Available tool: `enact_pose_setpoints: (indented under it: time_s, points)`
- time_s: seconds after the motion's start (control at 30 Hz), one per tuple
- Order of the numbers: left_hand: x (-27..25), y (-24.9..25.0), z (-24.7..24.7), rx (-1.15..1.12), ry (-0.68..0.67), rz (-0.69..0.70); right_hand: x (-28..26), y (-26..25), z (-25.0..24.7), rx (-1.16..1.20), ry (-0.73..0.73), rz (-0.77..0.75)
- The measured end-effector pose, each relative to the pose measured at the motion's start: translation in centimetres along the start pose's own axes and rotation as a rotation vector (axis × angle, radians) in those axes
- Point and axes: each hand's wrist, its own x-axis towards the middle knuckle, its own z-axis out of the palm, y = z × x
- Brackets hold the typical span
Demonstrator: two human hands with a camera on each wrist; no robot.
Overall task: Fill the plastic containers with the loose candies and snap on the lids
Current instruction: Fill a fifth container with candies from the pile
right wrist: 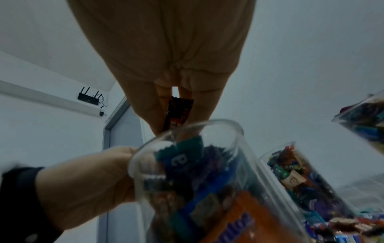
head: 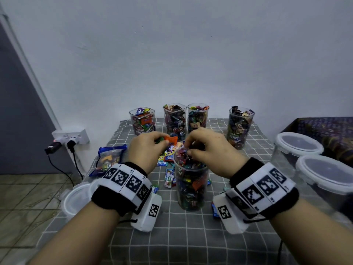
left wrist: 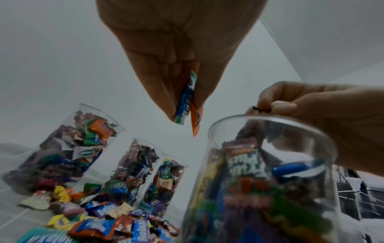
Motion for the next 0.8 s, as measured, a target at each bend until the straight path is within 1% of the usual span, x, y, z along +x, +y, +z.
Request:
enact_pose_setpoints:
  time_s: [0.07,0.17,0.23,0.33,0.37,0.4,0.5,0.53,0.6,0.67,0.73,0.8]
  points:
    - [-0.1,0.4,-0.1,-0.011,-0.003,0.021,-0.1,0.0,0.5,0.009,-0.046,0.017]
    - [-0.3,1.1,-0.2,-0.01,-0.007,0.054,-0.5,0.2,0.3,0.038,-0.057,0.037]
    - [-0.4,1.6,-0.1,0.004,-0.007,0.075,-0.9,0.4,0.0,0.041,-0.012,0.047]
    - [-0.6,2.3,0.1,0.038,-0.009,0.113,-1.7,1.0,-0.4,0.04,0.129,0.089]
    - [-0.7,2.6,0.2,0.056,-0.016,0.13,-2.0,1.3,-0.5,0.06,0.157,0.115]
    - [-0.9,2.9,0.3,0.079,-0.026,0.153,-2.4,1.8,-0.4,0.1,0.155,0.155]
    - [-1.4,3.6,0.7,0.203,-0.097,0.214,-3.5,3.2,0.3,0.287,0.019,0.319]
    - [-1.5,3.7,0.8,0.24,-0.133,0.219,-3.8,3.5,0.7,0.354,-0.018,0.345]
    - [-1.4,4.0,0.8,0.245,-0.197,0.201,-4.2,3.9,1.5,0.468,-0.051,0.351]
    - [-1.4,4.1,0.5,0.208,-0.227,0.18,-4.4,4.1,2.1,0.568,-0.07,0.355]
    - [-1.3,4.3,0.4,0.198,-0.222,0.191,-4.5,4.1,2.6,0.61,-0.081,0.361]
    - [-1.3,4.5,0.4,0.221,-0.196,0.218,-4.5,4.2,3.2,0.616,-0.061,0.353]
